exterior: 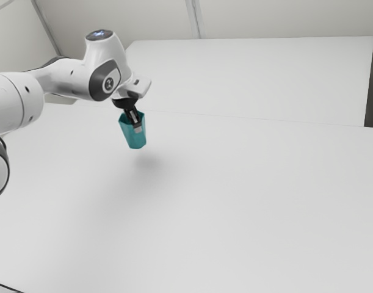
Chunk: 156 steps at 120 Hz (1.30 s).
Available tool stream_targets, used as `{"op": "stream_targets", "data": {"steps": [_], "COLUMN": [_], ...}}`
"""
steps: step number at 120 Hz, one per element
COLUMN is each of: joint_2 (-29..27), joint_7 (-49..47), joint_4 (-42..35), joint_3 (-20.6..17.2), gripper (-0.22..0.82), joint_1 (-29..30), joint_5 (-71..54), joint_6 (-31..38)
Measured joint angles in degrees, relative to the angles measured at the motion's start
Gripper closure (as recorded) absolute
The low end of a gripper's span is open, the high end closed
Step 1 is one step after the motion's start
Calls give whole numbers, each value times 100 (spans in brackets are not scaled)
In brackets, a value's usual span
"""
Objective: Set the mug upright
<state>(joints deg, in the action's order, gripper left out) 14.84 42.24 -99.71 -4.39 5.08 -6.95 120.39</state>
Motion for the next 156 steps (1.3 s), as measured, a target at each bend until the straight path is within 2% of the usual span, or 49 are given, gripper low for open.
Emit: {"op": "stream_targets", "data": {"steps": [50,111,122,141,156], "joint_2": [432,649,652,638,558], "joint_7": [-2005,-3211,-3326,-3483,-3580], "joint_4": [-357,-356,-353,-327,-316], "joint_3": [-8,-12,-22,-19,-17], "gripper": [79,78,65,34,19], "joint_1": [-139,-138,-134,-135,-139], "joint_5": [-613,-686,-661,-602,-574], "joint_6": [807,1034,1026,1007,997]}}
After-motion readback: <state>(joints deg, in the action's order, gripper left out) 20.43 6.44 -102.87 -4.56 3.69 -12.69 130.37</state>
